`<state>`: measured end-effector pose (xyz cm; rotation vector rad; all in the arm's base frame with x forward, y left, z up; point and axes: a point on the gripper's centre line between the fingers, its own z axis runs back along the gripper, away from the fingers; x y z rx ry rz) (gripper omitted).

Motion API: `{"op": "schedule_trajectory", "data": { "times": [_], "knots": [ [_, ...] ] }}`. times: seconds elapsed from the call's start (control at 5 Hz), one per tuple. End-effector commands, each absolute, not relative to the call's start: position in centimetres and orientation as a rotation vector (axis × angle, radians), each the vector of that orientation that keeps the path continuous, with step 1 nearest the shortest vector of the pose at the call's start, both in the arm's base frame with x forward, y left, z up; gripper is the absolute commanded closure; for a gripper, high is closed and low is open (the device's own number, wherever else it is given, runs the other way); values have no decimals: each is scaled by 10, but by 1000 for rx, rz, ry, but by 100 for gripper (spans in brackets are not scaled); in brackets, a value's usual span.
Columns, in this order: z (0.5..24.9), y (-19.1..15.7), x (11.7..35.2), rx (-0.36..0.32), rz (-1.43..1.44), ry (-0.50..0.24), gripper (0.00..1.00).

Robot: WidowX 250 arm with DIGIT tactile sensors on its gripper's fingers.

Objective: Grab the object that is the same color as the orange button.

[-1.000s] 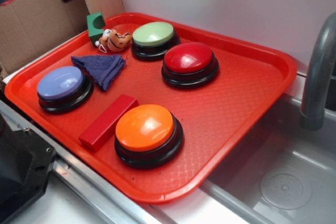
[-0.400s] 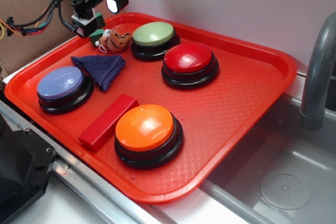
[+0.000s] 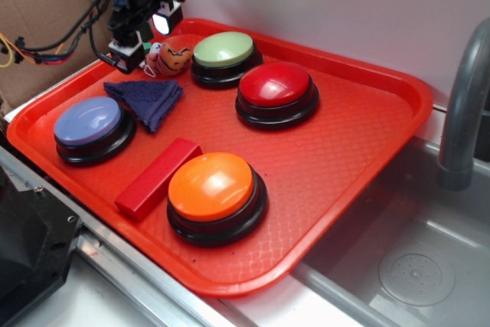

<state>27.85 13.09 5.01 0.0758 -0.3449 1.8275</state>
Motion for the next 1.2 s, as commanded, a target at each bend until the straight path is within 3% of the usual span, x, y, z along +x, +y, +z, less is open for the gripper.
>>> {"op": "schedule_trajectory", "data": {
  "times": [0.0,0.2,0.4,0.8,1.0],
  "knots": [
    [44,144,268,-42,1772,-258,0],
    [43,143,267,-65,1759,-257,0],
    [43,142,267,-69,1736,-278,100],
    [43,141,269,-85,1701,-260,100],
    [60,140,267,-49,1631,-306,100]
  ]
}}
